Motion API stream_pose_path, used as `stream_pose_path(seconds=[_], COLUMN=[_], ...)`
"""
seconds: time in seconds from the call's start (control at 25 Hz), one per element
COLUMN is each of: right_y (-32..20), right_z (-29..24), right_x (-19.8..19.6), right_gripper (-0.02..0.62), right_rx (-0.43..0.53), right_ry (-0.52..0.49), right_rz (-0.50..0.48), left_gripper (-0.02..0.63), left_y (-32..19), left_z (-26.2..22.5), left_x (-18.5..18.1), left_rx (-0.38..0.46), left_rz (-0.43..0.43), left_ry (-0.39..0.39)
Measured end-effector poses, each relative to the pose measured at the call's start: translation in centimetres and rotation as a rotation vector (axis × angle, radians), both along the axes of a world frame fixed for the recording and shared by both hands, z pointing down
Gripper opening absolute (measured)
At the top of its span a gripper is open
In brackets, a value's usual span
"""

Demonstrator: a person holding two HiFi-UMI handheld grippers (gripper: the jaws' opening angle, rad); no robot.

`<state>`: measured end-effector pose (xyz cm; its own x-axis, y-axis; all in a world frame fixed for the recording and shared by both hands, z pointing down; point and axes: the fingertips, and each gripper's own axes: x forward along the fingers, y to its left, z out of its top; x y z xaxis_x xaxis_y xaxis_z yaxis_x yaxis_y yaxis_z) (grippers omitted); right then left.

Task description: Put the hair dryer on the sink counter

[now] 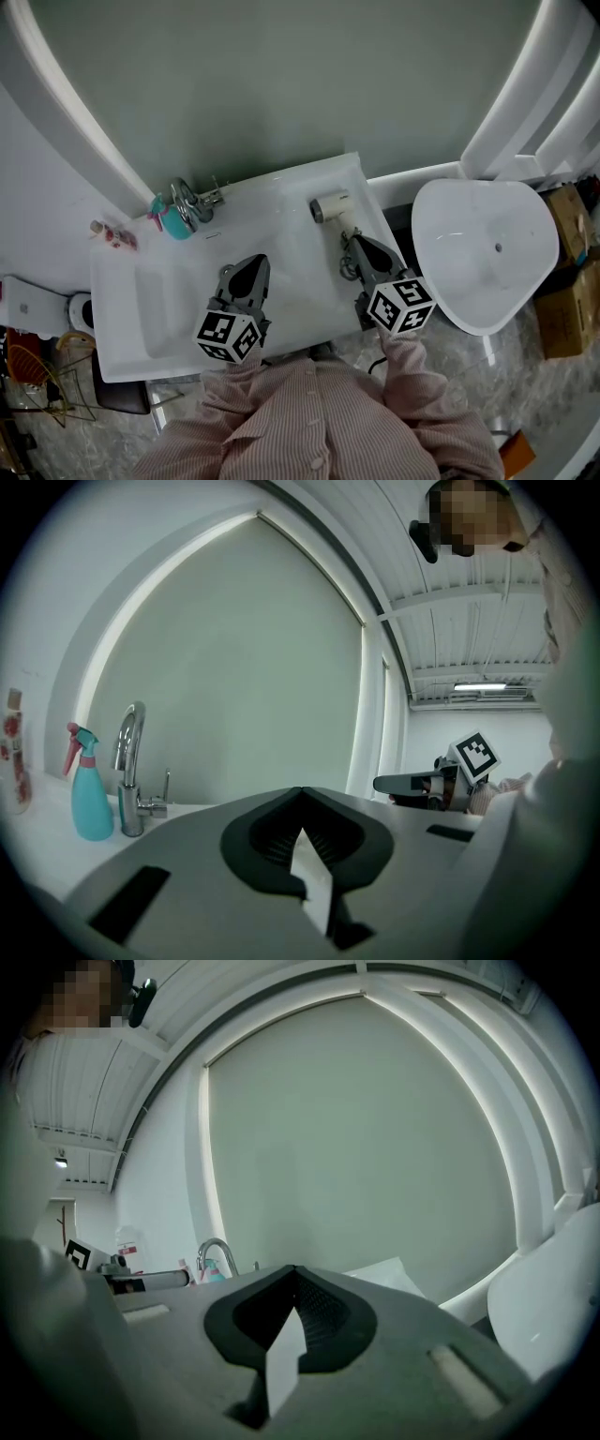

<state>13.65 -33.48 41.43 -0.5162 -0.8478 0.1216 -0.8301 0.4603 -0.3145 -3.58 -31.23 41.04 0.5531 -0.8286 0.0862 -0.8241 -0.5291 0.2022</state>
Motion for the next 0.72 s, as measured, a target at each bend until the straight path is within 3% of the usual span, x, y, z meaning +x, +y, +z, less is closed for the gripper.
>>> stream_pose_path(seconds=[0.72], right_y=[0.5], right_z=[-2.1], right_x=[1.4], right_gripper=[0.005], right_rx=[0.075], right_ry=[0.004], right_rz=[0.044], left_gripper=[-0.003], left_y=[0.0], left_z=[-2.1], left_x=[-2.9], left_rx=[0.051], left_rz=[-0.088], left_ry=[0.005])
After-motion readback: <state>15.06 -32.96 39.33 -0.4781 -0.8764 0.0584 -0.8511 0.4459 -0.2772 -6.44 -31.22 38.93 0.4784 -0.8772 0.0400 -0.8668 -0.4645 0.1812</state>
